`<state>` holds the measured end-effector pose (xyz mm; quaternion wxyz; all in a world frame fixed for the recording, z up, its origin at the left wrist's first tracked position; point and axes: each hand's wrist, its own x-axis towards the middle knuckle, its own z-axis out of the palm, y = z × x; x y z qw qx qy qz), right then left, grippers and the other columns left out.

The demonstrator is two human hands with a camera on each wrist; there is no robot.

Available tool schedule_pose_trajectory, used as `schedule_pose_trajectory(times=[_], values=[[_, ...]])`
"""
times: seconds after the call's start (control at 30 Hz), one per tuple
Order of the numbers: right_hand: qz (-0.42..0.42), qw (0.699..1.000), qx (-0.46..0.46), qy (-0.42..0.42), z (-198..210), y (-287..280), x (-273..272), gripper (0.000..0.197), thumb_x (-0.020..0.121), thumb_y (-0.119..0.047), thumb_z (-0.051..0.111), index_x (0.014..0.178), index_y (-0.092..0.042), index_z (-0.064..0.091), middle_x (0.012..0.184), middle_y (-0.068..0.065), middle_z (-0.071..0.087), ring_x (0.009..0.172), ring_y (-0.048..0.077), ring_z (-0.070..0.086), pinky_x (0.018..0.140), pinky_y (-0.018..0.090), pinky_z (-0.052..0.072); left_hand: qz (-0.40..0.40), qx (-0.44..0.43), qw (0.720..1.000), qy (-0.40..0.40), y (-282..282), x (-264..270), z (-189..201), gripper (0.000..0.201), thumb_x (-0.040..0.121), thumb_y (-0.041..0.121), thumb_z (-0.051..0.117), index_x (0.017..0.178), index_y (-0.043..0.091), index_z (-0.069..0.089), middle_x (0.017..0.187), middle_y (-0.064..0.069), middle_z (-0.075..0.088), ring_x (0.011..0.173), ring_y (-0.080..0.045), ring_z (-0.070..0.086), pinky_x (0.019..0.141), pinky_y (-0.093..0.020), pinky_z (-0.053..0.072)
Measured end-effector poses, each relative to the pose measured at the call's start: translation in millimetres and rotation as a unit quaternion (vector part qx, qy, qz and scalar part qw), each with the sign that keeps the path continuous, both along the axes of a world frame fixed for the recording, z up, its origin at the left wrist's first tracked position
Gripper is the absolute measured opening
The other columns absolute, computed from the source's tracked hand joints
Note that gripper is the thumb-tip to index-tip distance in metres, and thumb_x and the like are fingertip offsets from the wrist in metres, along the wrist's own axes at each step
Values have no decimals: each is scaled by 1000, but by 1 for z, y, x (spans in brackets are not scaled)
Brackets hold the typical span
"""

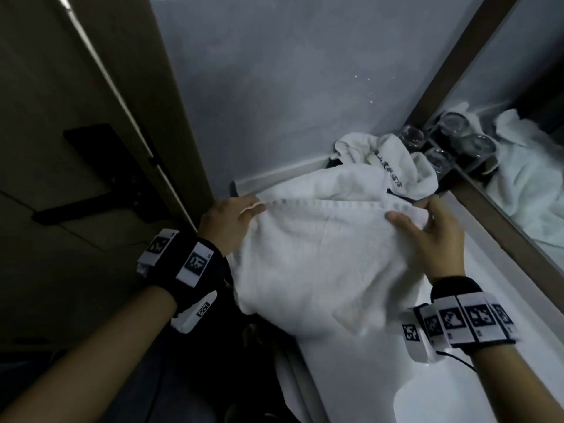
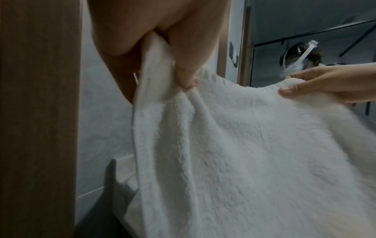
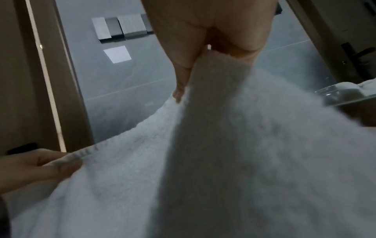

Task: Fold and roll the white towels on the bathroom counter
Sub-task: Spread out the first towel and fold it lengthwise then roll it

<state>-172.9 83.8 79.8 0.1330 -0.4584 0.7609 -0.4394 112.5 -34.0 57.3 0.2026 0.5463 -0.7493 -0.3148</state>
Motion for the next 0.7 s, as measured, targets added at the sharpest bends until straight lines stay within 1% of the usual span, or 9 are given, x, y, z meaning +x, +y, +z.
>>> schedule_pose_trajectory(times=[0.07,0.13,0.23,0.3,0.37,0.43,0.53,0.63,0.7], values=[[14,1000,10,7,3,-31,-12,27,73,-26,77,79,-10,55,67,7,50,58,12,37,53,13,31,15,-2,999,-29,-28,-10,-3,26,93,26,51,107,10,66,111,-19,66,102,-37,59,89,-40,46],[47,998,30,9,3,-62,-24,22,74,-21,76,82,-8,61,79,11,59,70,18,47,61,12,35,7,10,997,-73,-54,-18,-7,29,94,27,48,105,6,64,116,-19,64,108,-35,56,90,-37,42],[70,996,36,37,-4,-106,-38,19,76,-18,73,86,-6,63,87,13,59,79,21,51,66,14,35,-4,-5,996,-88,-84,-26,-15,25,93,25,50,98,3,62,108,-20,66,100,-36,59,84,-38,45],[80,991,65,82,-15,-133,-46,23,75,-19,74,88,-4,63,88,12,57,81,22,51,67,21,31,-10,-6,995,-99,-97,-32,-23,16,89,16,55,97,3,61,100,-22,66,94,-37,60,81,-40,46],[97,978,129,132,-29,-155,-51,27,73,-19,76,89,-2,65,94,15,59,83,24,53,70,23,32,-36,18,993,-115,-102,-41,-31,8,83,1,57,89,6,58,98,-22,64,92,-36,59,80,-38,45],[126,962,186,156,-43,-171,-53,29,69,-14,79,90,0,66,106,17,62,95,29,59,81,29,39,-78,50,990,-106,-103,-51,-41,18,75,-7,57,83,9,55,102,-21,58,95,-33,54,80,-36,38],[161,937,257,174,-59,-182,-54,36,65,-13,80,98,-5,69,125,13,59,114,27,56,95,29,37,-114,69,984,-122,-103,-64,-54,20,76,2,62,91,6,50,116,-15,46,103,-28,46,83,-33,35],[164,917,307,194,-65,-186,-55,41,62,-18,79,101,-12,68,113,10,64,107,28,58,92,31,38,-124,85,979,-141,-105,-80,-66,36,79,6,62,109,1,42,127,-16,42,111,-30,46,93,-40,39],[171,916,318,175,-64,-186,-54,36,64,-16,78,98,-11,67,103,13,65,100,30,59,86,31,38,-132,86,975,-158,-107,-89,-69,47,81,5,59,120,2,34,126,-20,46,110,-32,50,92,-43,43]])
